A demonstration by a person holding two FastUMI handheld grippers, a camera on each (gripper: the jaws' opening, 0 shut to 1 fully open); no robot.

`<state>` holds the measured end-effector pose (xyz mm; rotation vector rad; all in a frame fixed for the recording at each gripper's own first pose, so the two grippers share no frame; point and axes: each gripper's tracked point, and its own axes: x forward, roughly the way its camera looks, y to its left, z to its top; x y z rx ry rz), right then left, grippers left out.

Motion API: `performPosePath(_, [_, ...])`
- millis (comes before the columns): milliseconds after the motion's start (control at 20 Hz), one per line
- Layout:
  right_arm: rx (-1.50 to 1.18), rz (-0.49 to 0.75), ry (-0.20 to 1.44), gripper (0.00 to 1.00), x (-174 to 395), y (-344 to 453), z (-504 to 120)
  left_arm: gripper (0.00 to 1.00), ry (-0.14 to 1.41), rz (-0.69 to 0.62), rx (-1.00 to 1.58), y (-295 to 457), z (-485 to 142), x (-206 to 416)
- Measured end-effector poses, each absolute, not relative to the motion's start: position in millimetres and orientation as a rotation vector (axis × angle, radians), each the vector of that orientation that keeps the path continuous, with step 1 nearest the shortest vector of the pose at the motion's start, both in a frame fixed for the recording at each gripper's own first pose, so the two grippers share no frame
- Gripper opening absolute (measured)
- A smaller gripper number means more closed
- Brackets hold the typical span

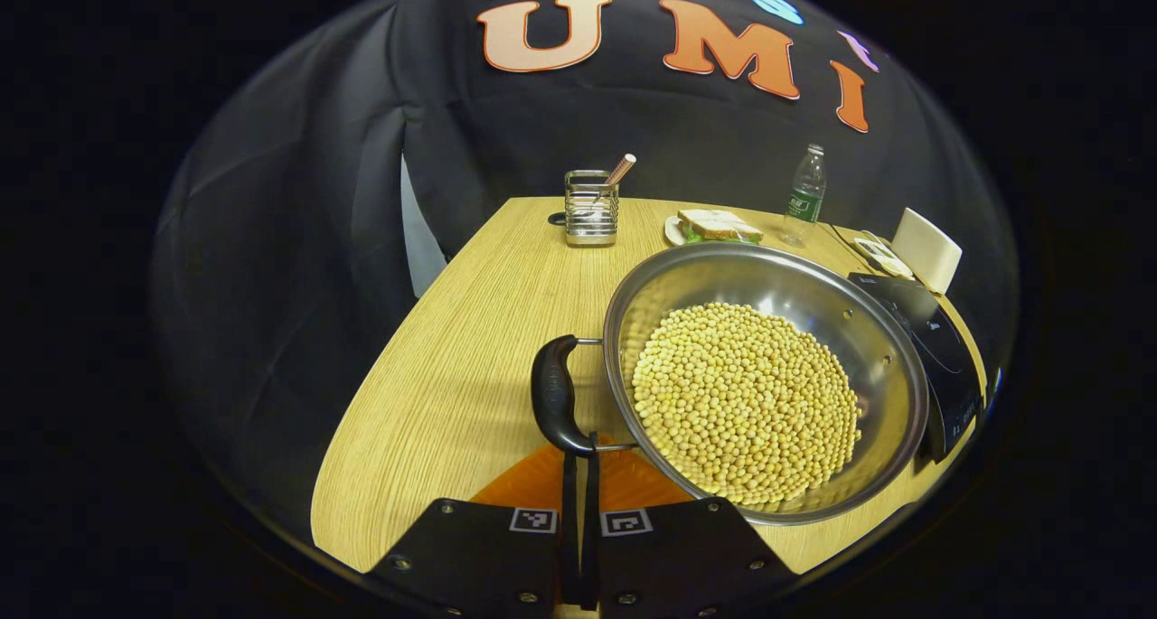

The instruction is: First push the handle of the pot to place it horizontally, then grasp the pot with both hands and set it on the induction cooktop.

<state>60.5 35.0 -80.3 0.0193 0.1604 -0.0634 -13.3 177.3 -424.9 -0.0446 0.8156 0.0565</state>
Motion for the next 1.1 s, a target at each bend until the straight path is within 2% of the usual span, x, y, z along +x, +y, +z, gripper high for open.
performPosePath(750, [0.002,-0.053,0.17,0.95,57,81,-100,0.02,0.742,0.021,-0.109,173,-399,-28])
performPosePath(1100, [0.06,0.02,0.204,0.95,58,150,-145,0.02,0.595,0.013,-0.088,178,-350,-21])
